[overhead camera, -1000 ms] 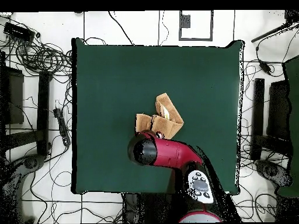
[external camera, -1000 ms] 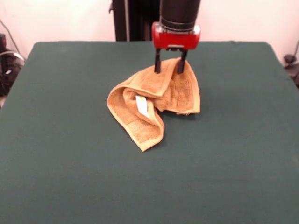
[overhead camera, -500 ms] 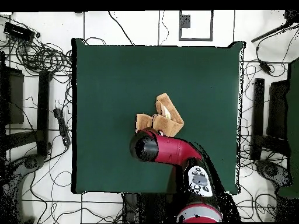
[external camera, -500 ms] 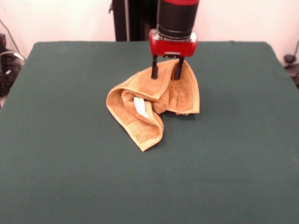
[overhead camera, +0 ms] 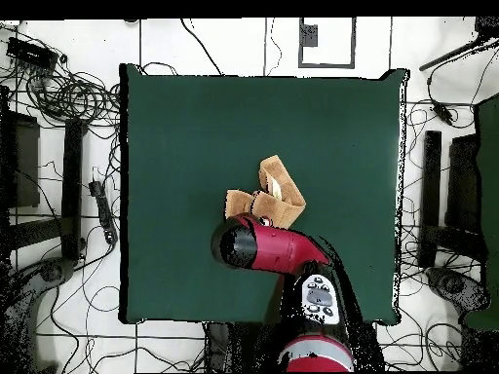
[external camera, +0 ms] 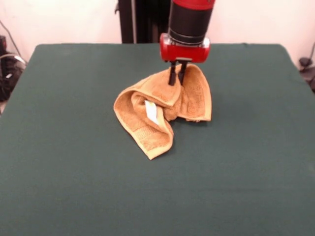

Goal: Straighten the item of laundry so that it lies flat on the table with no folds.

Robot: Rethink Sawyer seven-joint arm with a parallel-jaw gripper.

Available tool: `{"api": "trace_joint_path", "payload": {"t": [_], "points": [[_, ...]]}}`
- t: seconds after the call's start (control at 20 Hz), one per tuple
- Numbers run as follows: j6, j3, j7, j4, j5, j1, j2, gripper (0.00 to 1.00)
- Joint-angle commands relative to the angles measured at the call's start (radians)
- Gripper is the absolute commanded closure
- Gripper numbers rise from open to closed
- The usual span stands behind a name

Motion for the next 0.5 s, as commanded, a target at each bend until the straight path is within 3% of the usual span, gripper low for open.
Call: {"api": "trace_joint_path", "payload": {"t": [0.05, 0.4, 0.5], "points": [[0.033, 0.004, 0.250, -0.039, 0.074, 0.064, 0.018, 1.00], [0.038, -0.001, 0.217, -0.033, 0.068, 0.060, -0.002, 1.00], [0.040, 0.015, 0.237, 0.011, 0.087, 0.042, -0.053, 1.00]]}}
